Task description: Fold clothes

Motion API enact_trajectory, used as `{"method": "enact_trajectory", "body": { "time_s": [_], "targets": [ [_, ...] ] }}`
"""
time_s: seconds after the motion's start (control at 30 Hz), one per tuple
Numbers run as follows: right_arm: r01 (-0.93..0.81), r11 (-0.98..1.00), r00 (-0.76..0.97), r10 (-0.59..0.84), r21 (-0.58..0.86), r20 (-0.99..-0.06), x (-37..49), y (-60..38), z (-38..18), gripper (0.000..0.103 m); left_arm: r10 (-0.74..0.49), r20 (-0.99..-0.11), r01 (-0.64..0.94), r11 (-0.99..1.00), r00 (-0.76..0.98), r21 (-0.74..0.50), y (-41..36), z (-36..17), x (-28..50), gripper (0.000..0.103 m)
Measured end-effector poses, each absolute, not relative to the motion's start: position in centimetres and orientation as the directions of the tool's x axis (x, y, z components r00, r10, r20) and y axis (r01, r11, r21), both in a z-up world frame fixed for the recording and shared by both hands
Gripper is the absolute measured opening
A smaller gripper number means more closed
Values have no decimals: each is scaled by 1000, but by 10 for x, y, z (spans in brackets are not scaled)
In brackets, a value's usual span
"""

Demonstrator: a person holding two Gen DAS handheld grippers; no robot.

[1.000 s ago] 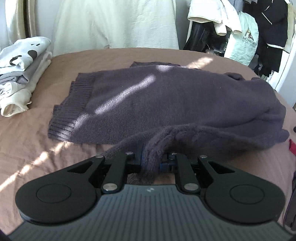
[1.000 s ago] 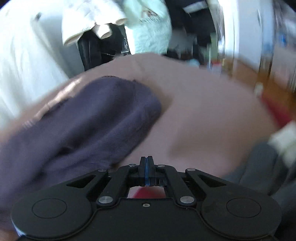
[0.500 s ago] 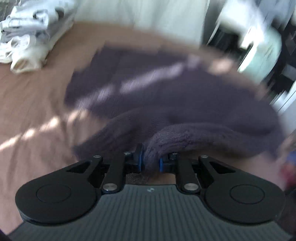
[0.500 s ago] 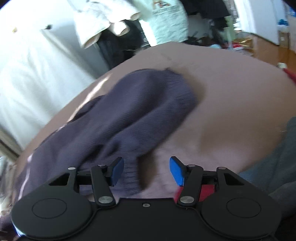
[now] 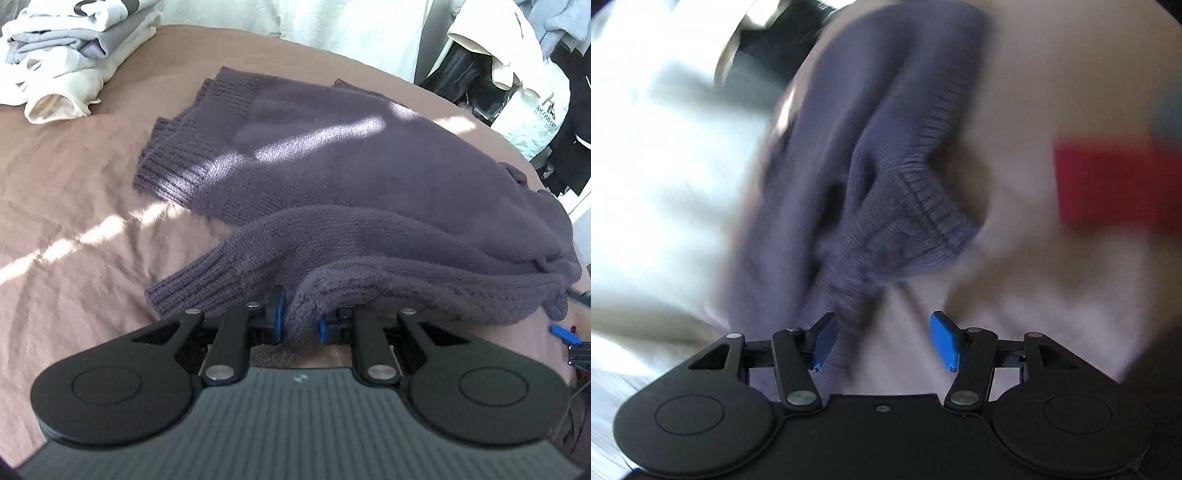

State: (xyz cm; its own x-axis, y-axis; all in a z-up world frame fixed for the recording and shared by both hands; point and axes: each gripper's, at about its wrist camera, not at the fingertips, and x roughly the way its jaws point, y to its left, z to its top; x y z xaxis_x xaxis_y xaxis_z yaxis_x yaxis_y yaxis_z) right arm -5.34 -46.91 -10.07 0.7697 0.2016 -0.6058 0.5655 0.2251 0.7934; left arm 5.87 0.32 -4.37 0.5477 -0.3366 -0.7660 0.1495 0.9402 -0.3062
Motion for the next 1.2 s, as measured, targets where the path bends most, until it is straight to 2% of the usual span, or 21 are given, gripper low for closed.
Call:
{"method": "enact_trajectory", "body": {
  "time_s": [0.07, 0.27, 0.33, 0.37, 0.4, 0.43, 0.53, 0.67, 0.73, 0.83, 0.93, 1.0, 1.1, 1.17, 1.2],
  "targets": [
    [569, 111, 788, 212, 815, -578, -58, -477, -112, 61, -345, -765, 153, 937, 544, -314, 5, -45, 58, 16],
    [626, 212, 725, 197, 750, -660, -22, -494, -118, 62, -366, -755, 163, 929, 544, -333, 8, -44, 59, 16],
    [619, 288, 722, 160, 731, -674, 0, -508, -109, 62, -369, -725, 169, 927, 581, -336, 13, -39, 59, 16],
    [613, 344, 722, 123, 711, -681, 10, -512, -104, 51, -370, -707, 172, 926, 603, -337, 16, -37, 59, 21],
    [616, 401, 716, 74, 678, -694, 16, -513, -96, 25, -373, -680, 166, 921, 631, -351, 20, -35, 59, 21],
    [613, 432, 723, 31, 661, -690, 16, -509, -84, 15, -380, -653, 157, 914, 655, -375, 26, -33, 59, 21],
    [546, 526, 788, -57, 652, -613, 2, -487, -35, 14, -407, -623, 157, 896, 668, -416, 32, -30, 59, 21],
    [503, 798, 800, -284, 332, -529, -25, -452, 36, 13, -492, -619, 182, 849, 612, -496, 32, -23, 53, 22],
    [510, 823, 783, -323, 250, -532, -39, -451, 49, 13, -515, -636, 145, 829, 575, -540, 32, -24, 50, 22],
    [534, 833, 712, -351, 145, -608, -57, -448, 41, 12, -536, -633, 157, 818, 559, -554, 29, -21, 47, 22],
    [564, 826, 594, -401, 6, -697, -51, -454, -1, 12, -488, -652, 155, 852, 581, -500, 26, -18, 47, 25],
    [605, 796, 535, -414, -8, -736, -56, -460, -19, 12, -418, -659, 137, 890, 625, -434, 29, -12, 43, 25],
    [600, 797, 543, -465, -64, -699, -50, -456, -16, 12, -274, -583, 78, 938, 765, -339, 47, 11, 32, 23],
    [565, 814, 556, -497, -137, -666, -48, -446, -5, 14, -197, -533, 30, 951, 823, -307, 60, 21, 28, 26],
    [544, 823, 551, -496, -162, -671, -45, -444, -1, 16, -199, -543, 21, 949, 816, -315, 65, 18, 31, 27]
  ]
}}
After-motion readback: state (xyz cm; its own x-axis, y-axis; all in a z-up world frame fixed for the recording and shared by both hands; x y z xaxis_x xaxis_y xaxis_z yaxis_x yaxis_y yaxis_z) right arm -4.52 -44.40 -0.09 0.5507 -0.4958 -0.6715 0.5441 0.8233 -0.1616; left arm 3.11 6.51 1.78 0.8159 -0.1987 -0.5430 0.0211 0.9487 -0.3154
